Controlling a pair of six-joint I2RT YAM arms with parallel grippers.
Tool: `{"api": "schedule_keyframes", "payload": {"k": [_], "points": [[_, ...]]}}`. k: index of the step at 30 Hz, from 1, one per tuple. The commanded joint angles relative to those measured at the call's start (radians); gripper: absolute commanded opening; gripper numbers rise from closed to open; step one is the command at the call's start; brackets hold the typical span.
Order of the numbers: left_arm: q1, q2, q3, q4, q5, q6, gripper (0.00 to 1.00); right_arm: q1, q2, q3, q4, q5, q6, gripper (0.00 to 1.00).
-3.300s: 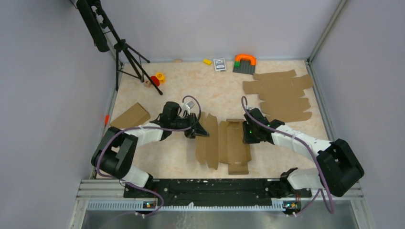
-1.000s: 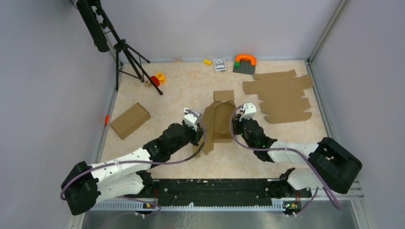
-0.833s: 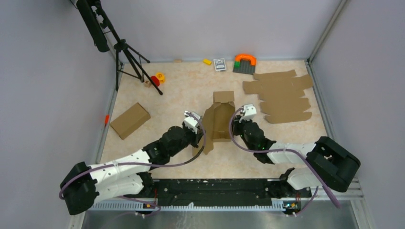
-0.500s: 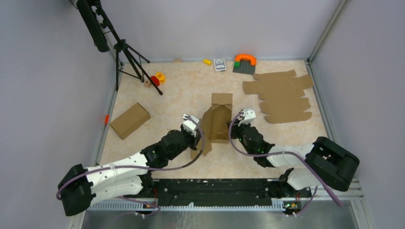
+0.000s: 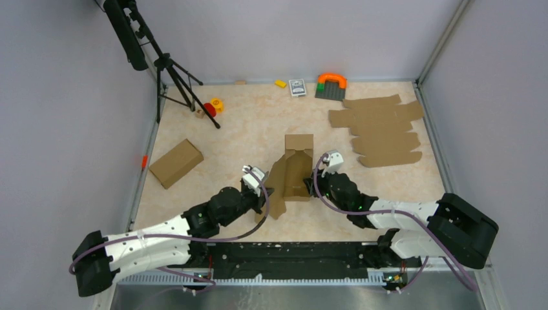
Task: Fold the paper box
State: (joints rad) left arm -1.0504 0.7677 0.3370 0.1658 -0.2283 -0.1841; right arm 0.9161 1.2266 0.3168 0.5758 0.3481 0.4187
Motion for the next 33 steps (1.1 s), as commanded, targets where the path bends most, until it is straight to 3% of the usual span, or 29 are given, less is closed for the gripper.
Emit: {"api": "schedule_keyframes", "payload": {"k": [1, 9, 21, 23, 26, 33], "points": [[-0.042, -0.011, -0.035, -0.038, -0.029, -0.006, 0.0, 0.015, -0.019, -0.005, -0.017, -0.106, 0.06, 0.38], [-0.111, -0.003, -0.064, 0.003, -0.13, 0.002, 0.0, 0.015, -0.074, -0.033, -0.037, -0.164, 0.085, 0.66], [-0.132, -0.011, -0.062, 0.002, -0.15, 0.006, 0.0, 0.015, -0.063, 0.004, -0.197, -0.211, 0.05, 0.68], [-0.134, -0.012, -0.065, 0.004, -0.155, 0.003, 0.0, 0.015, -0.056, 0.003, -0.194, -0.242, 0.051, 0.73], [-0.135, -0.014, -0.065, 0.006, -0.171, 0.0, 0.0, 0.016, -0.05, -0.016, -0.15, -0.29, 0.045, 0.92], [-0.135, -0.021, -0.069, 0.011, -0.179, 0.006, 0.0, 0.017, -0.081, -0.036, -0.135, -0.343, 0.011, 0.95]]}}
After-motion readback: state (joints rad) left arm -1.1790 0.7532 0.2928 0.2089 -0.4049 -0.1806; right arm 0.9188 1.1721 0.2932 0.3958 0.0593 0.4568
